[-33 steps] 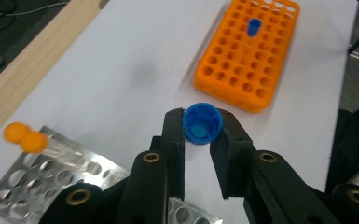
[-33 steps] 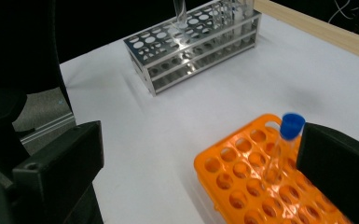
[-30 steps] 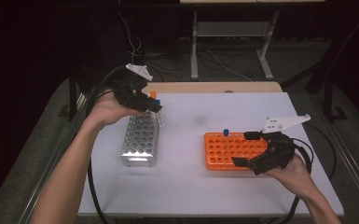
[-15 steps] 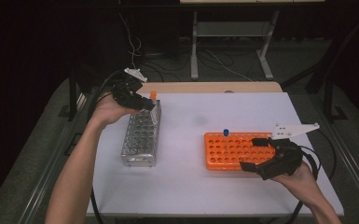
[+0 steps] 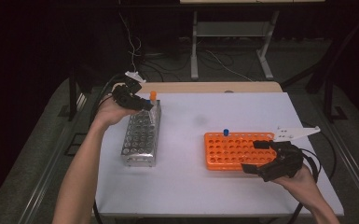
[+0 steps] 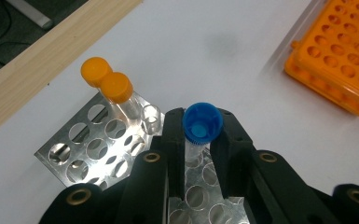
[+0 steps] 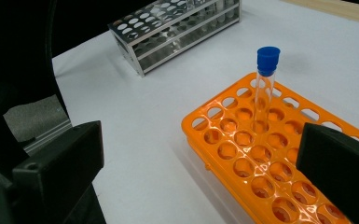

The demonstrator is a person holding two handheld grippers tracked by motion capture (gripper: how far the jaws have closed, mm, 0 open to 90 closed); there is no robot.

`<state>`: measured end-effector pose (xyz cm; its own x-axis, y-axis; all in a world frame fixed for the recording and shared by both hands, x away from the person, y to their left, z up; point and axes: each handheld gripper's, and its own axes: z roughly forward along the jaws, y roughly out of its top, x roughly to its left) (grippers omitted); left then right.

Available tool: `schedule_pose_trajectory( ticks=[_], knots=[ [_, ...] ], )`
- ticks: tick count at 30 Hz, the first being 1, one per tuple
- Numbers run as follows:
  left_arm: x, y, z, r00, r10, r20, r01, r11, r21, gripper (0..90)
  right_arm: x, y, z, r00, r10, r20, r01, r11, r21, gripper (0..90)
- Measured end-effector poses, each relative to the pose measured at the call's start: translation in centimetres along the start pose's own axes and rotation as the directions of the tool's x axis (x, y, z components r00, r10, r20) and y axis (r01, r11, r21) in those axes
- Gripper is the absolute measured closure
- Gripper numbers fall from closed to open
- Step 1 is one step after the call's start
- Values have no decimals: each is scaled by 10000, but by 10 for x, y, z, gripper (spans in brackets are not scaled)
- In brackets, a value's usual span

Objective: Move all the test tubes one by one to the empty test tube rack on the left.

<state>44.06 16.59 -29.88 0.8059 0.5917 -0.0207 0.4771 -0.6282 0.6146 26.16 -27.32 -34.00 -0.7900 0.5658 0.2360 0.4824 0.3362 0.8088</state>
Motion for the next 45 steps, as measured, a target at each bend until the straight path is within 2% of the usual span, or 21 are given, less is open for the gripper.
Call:
schedule_pose_trajectory(
  ticks=[18, 24, 26, 32, 38, 45],
  knots=[
    [4, -14, 22, 9994, -330, 105, 328, 9993, 190, 747, -2, -3, 2, 10000, 69, -36, -69, 10000, -36, 3],
    [5, -18, 26, 9974, -665, 262, 661, 9977, 161, 734, -3, -6, 4, 9999, 139, -49, -139, 9999, 8, 4],
    [6, -18, 24, 9949, -944, 352, 945, 9955, 12, 659, -4, -8, 4, 9999, 148, -51, -148, 9999, 14, 3],
    [2, -19, 13, 9898, -1330, 515, 1342, 9907, -206, 499, -5, -10, 3, 9998, 186, -13, -186, 9998, 17, 3],
    [-13, -20, 0, 9881, -1367, 712, 1404, 9888, -500, 327, -6, -10, 2, 9998, 183, 10, -183, 9998, 19, 4],
    [-33, -25, -11, 9880, -1247, 917, 1324, 9876, -841, 175, -9, -11, 3, 9997, 244, 57, -244, 9996, 107, 4]
  ],
)
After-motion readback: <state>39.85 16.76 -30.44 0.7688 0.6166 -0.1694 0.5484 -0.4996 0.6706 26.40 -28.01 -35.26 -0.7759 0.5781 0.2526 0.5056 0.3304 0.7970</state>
